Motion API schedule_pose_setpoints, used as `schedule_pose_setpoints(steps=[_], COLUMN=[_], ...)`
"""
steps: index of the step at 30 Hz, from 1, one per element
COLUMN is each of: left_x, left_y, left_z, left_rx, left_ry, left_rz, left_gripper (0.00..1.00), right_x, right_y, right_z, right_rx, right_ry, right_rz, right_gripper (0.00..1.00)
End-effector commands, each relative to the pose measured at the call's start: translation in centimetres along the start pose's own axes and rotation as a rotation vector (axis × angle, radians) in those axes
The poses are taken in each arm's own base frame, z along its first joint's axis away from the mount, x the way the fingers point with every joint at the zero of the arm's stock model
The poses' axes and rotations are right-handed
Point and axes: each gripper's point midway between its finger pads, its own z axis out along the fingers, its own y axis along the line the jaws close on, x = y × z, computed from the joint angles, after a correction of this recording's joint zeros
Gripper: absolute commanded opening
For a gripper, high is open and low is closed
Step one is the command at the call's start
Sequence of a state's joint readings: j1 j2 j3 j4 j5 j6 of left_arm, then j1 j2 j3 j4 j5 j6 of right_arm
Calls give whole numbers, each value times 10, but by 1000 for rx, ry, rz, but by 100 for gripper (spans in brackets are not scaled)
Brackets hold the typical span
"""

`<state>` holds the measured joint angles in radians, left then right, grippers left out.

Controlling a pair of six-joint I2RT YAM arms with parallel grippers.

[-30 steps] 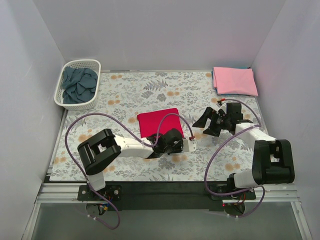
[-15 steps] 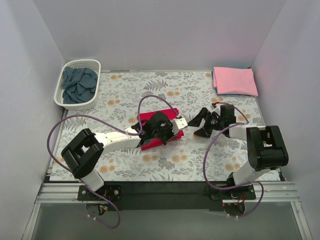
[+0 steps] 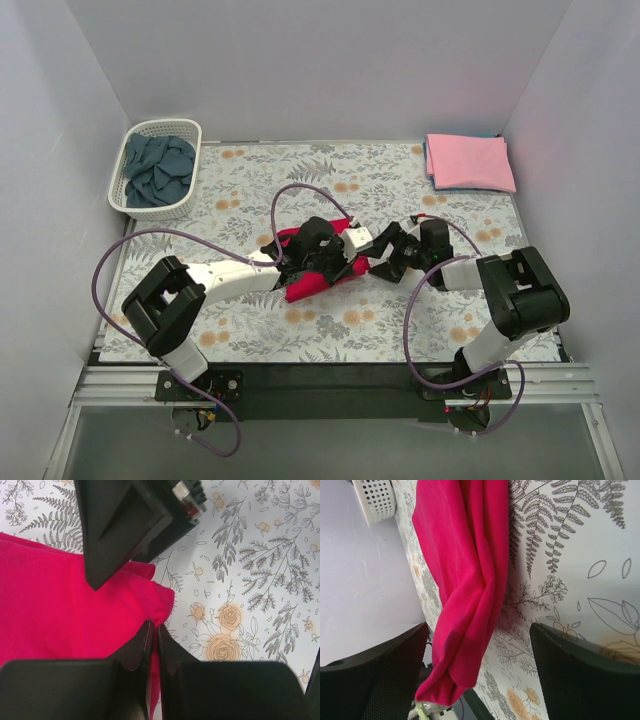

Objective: Fold and stack the t-shirts
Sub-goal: Neatly place the folded tshirt to the corner

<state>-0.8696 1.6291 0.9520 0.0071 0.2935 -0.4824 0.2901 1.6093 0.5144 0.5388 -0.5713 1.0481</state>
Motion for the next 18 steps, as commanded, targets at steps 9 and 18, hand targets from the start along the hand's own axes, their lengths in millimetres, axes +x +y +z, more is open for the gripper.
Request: schedule_pose_setpoints(steps=[9,18], left_x=[-35,-35], left_y=[-2,-2], left_z=[-3,-2], left_rx=[31,42], left_ry=[-88,-89], left_rz=[-23,-34], left_gripper=[0,0], right_x=[-26,-33], right_y=[14,10], right_z=[38,56], right_rx=[-21,-9], right_ry=[-94,-100], right_rz=[37,29], right_gripper=[67,61])
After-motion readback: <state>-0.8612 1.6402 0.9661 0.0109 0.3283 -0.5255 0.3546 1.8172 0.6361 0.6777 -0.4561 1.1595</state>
